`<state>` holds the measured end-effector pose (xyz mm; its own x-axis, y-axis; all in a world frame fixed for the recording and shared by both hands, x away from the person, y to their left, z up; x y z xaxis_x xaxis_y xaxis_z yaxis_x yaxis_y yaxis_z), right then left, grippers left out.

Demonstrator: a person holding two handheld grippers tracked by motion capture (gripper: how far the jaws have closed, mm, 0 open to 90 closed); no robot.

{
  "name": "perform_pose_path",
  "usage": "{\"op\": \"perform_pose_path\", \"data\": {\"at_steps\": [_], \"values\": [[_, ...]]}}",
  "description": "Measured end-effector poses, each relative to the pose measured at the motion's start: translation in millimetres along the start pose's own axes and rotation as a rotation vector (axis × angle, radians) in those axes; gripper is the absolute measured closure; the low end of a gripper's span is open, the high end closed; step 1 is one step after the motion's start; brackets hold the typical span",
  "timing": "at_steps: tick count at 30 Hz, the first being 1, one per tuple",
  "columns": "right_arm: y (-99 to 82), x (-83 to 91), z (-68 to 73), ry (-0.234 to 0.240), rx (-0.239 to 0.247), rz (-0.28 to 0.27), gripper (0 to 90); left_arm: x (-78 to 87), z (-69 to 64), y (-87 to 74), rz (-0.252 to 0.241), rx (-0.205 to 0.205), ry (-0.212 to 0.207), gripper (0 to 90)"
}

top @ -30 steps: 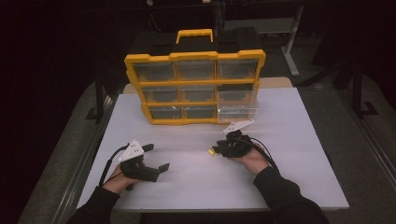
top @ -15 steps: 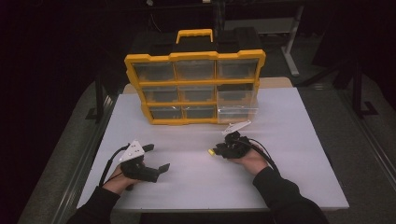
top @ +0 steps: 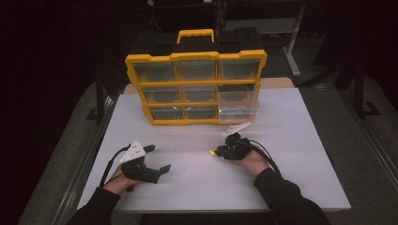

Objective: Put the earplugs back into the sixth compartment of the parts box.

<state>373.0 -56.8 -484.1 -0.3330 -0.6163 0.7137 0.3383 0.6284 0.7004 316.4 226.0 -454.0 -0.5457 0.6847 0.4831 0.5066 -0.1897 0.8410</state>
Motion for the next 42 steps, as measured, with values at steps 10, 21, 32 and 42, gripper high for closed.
{"op": "perform_pose_path", "data": {"at_steps": [10, 21, 32, 42], "values": [[0.8, 2.3, -0.2, -0.004, 0.0, -0.005, 79.3, -0.2, -0.4, -0.2, 0.002, -0.001, -0.003, 1.1], [5.7, 14.7, 0.6, -0.004, 0.006, -0.031, 79.3, 0.0, -0.7, 0.0, 0.001, -0.002, -0.006, 1.2], [9.8, 27.6, 5.7, 0.028, 0.02, -0.047, 79.3, -0.4, -0.7, -0.3, 0.003, -0.001, -0.006, 1.2], [18.4, 39.6, 14.0, 0.068, 0.049, -0.057, 79.3, -0.6, -0.5, -0.4, 0.005, -0.001, -0.006, 1.2]]}}
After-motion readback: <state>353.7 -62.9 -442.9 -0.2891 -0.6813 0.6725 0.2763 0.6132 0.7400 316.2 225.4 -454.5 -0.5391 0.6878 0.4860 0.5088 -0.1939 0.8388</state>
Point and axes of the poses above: each handheld gripper's, and its own axes: x roughly backward along the jaws, y roughly out of its top, z roughly to its left, the point moved 5 cm from there along -x, roughly forward along the jaws, and after that the axes turned 14 degrees about x, right-handed, at the moved point
